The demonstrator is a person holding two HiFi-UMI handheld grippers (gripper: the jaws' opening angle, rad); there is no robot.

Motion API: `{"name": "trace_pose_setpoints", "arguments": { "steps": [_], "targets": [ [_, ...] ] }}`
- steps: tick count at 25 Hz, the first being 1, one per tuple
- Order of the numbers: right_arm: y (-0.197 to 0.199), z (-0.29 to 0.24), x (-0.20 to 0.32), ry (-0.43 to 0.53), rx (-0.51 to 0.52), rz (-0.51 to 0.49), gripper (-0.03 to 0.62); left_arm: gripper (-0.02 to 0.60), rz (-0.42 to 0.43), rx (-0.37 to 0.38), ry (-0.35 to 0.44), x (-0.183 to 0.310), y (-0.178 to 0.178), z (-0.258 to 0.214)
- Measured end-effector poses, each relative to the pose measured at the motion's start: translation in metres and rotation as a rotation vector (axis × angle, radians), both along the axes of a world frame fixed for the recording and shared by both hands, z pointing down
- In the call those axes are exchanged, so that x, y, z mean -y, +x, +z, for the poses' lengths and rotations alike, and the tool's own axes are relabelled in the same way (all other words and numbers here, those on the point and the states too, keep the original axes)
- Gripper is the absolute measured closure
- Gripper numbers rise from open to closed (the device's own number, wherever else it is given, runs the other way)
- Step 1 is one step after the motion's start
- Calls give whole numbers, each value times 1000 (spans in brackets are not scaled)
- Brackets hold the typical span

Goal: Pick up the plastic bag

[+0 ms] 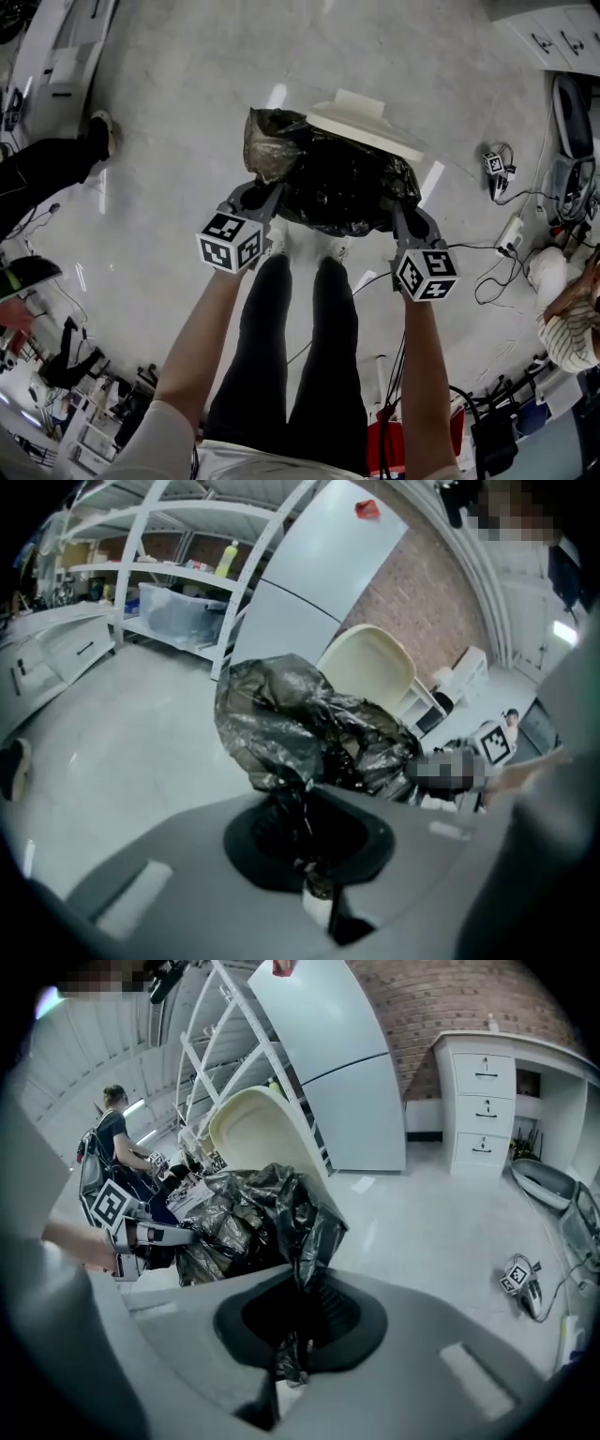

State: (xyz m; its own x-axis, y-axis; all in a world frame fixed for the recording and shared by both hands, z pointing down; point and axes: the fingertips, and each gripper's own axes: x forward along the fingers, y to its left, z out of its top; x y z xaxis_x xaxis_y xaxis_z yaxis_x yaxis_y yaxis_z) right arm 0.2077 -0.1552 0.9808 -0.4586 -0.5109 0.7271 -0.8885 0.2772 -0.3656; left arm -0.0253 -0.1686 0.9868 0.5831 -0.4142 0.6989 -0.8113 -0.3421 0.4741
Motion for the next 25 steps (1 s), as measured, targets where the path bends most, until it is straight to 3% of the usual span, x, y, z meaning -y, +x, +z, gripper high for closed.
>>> {"name": "trace_pose_setpoints", "arguments": {
  "steps": [9,25],
  "targets": [
    [-17,-65,-33,-26,-13,-53,592,578,23,75,28,-36,-4,-62],
    [-10,-212,-56,30,6,-32,592,577,53,84,99,-66,-19,-214]
  ]
}}
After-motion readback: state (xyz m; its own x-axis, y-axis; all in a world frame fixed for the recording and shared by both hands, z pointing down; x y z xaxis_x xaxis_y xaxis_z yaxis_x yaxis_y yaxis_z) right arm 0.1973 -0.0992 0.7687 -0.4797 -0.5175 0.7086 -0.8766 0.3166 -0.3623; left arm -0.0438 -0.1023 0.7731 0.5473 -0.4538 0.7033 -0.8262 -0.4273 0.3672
